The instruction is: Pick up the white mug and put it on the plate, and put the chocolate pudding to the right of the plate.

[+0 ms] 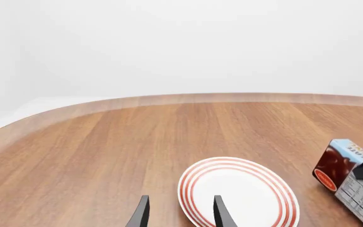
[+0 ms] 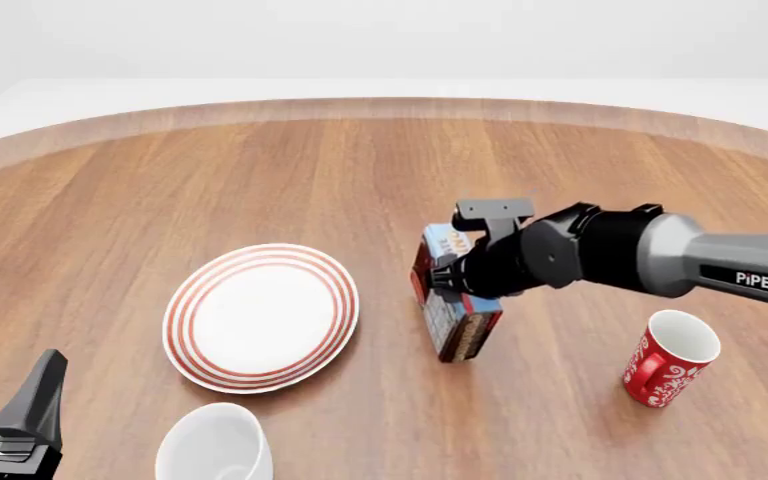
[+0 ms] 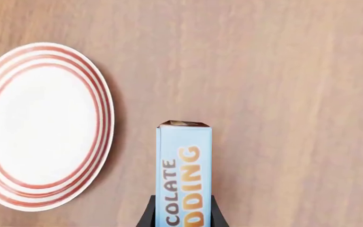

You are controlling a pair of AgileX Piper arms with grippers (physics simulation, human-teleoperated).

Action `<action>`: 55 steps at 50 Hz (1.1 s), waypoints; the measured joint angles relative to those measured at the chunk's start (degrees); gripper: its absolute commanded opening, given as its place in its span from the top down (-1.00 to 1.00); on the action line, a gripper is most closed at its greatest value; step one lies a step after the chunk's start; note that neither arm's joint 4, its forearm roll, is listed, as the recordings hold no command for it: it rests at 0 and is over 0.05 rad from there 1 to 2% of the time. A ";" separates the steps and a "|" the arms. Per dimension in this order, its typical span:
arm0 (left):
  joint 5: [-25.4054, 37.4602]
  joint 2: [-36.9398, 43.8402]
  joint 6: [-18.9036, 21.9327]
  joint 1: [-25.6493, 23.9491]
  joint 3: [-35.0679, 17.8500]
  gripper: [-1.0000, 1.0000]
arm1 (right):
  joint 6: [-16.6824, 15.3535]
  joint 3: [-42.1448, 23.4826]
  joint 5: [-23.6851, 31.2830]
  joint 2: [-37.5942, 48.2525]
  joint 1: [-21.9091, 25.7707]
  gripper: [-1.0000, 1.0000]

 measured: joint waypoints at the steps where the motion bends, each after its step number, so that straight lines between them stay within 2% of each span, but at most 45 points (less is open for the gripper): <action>1: 0.00 0.00 0.00 0.00 0.00 -1.00 | 0.03 0.04 -0.05 0.08 0.02 1.00; 22: 0.00 0.00 0.00 0.00 0.00 -1.00 | 0.66 0.27 -0.54 0.76 0.25 1.00; 23: 0.00 0.00 0.00 0.00 0.00 -1.00 | 0.66 0.27 -0.54 0.76 0.25 -1.00; 38: 0.00 0.00 0.00 0.00 0.00 -1.00 | 1.53 0.15 -0.63 1.20 0.16 -1.00; 55: 0.00 0.00 0.00 0.00 0.00 -1.00 | 0.17 -0.94 0.76 -1.41 0.06 -1.00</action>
